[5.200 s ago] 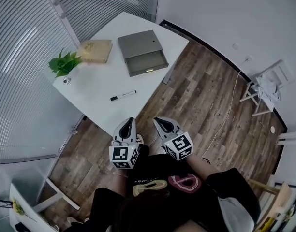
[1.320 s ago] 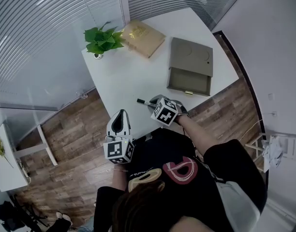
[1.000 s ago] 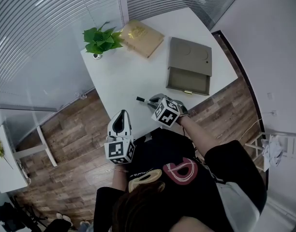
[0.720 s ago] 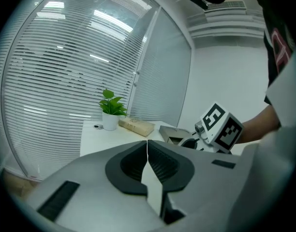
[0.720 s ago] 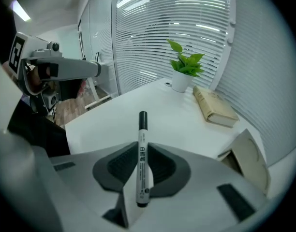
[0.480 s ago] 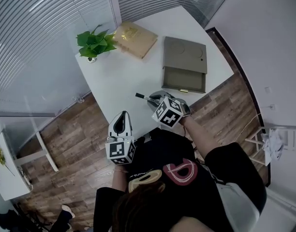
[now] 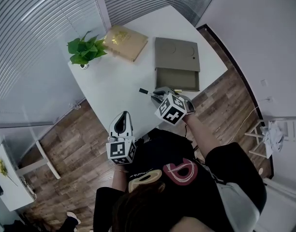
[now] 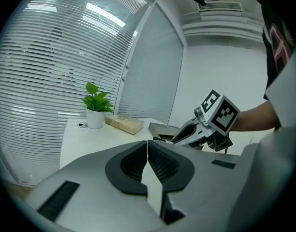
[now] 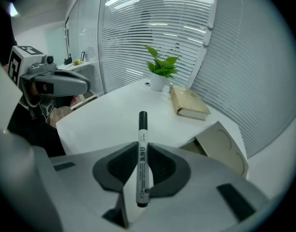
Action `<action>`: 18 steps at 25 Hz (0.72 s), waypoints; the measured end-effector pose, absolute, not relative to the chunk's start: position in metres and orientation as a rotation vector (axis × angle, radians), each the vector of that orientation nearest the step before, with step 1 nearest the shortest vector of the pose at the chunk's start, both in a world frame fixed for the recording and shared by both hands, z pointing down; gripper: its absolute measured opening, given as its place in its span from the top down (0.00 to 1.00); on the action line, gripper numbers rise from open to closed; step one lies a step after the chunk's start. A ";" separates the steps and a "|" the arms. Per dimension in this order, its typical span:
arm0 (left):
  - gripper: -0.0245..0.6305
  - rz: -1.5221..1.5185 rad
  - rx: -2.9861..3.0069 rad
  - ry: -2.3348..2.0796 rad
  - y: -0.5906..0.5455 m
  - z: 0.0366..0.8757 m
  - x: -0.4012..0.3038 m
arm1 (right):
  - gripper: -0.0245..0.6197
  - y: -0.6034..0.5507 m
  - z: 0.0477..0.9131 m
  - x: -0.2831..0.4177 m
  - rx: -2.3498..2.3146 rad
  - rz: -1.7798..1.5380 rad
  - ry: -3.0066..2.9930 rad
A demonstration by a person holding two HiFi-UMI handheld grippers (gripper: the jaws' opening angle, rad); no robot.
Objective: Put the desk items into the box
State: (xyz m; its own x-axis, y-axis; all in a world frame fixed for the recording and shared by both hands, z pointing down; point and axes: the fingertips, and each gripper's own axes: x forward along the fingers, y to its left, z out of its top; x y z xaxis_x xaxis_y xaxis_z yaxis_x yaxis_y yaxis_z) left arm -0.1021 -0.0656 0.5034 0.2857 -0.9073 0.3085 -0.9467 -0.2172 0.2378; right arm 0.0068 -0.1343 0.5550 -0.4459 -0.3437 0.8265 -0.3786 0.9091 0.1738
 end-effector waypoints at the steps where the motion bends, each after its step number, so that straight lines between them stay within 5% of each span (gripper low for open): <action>1: 0.93 0.143 2.188 -1.668 -0.067 0.503 -0.100 | 0.85 -0.137 0.554 0.012 0.531 0.047 -2.068; 18: 0.93 0.169 2.218 -1.610 -0.087 0.508 -0.070 | 0.85 -0.188 0.553 0.089 0.718 0.102 -1.987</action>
